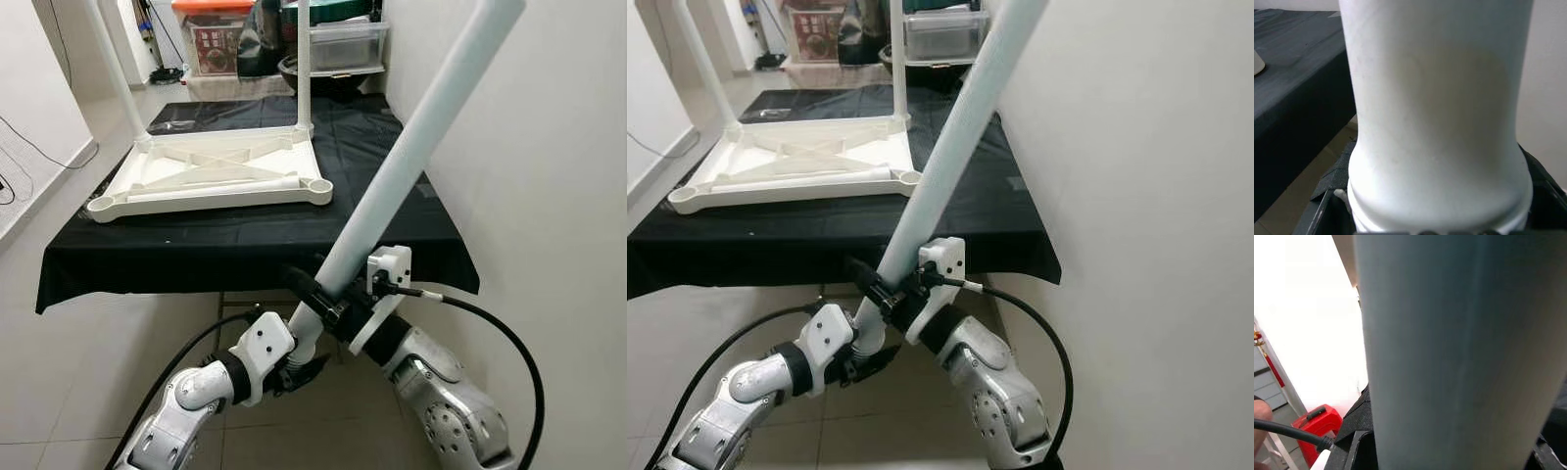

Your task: Building children table

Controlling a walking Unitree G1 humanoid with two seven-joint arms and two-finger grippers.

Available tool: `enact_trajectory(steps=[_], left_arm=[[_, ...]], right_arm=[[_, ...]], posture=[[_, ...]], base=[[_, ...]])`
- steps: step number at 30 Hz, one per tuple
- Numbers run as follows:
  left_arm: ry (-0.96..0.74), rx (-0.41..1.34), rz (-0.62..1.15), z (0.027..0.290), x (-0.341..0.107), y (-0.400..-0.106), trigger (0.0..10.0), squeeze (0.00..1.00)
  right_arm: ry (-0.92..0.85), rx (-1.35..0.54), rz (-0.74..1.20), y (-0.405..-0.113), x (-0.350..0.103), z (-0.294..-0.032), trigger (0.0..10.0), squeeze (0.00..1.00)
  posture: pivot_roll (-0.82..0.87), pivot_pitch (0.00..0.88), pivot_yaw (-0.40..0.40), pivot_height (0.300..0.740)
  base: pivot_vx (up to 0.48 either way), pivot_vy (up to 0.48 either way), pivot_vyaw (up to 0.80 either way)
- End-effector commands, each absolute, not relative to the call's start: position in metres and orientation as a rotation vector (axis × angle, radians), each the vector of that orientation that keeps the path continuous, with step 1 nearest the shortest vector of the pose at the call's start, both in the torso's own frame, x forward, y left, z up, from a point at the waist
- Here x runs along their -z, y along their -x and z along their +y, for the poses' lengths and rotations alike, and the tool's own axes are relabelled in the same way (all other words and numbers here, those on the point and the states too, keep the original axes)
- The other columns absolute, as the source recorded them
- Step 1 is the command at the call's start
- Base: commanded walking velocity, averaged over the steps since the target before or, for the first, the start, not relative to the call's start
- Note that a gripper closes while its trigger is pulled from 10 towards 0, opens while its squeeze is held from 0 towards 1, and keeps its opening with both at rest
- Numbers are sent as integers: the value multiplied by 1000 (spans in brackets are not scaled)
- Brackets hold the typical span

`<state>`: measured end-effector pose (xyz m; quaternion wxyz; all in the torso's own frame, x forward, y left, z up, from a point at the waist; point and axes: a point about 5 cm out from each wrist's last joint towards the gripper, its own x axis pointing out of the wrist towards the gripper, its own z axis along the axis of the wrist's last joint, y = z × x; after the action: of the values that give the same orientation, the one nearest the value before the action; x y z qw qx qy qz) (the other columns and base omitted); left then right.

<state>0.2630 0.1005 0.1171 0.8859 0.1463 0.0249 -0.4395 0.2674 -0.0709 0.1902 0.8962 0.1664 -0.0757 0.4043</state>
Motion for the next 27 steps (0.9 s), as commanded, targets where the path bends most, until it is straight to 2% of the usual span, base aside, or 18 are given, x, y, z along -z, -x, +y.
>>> enact_trajectory(steps=[1, 16, 17, 26, 27], left_arm=[[-311, 928, 60, 103, -113, -260, 10000, 0], [-300, 901, 144, 107, -103, -262, 10000, 0], [-304, 898, 150, 109, -102, -263, 10000, 1000], [-313, 870, 171, 122, -97, -260, 10000, 1000], [-316, 856, 174, 125, -97, -260, 10000, 0]], right_arm=[[-336, -834, -145, -265, -188, -72, 0, 0], [-340, -827, -144, -265, -187, -73, 0, 0], [-342, -824, -149, -266, -188, -74, 0, 0], [-317, -770, -184, -276, -194, -87, 0, 0], [-312, -755, -187, -278, -195, -90, 0, 0]], posture=[[23, 58, -5, 740], [22, 47, -5, 740], [21, 40, -4, 740], [21, 32, -4, 740], [21, 32, -4, 740]], base=[[0, 0, 0], [0, 0, 0], [0, 0, 0], [0, 0, 0], [0, 0, 0]])
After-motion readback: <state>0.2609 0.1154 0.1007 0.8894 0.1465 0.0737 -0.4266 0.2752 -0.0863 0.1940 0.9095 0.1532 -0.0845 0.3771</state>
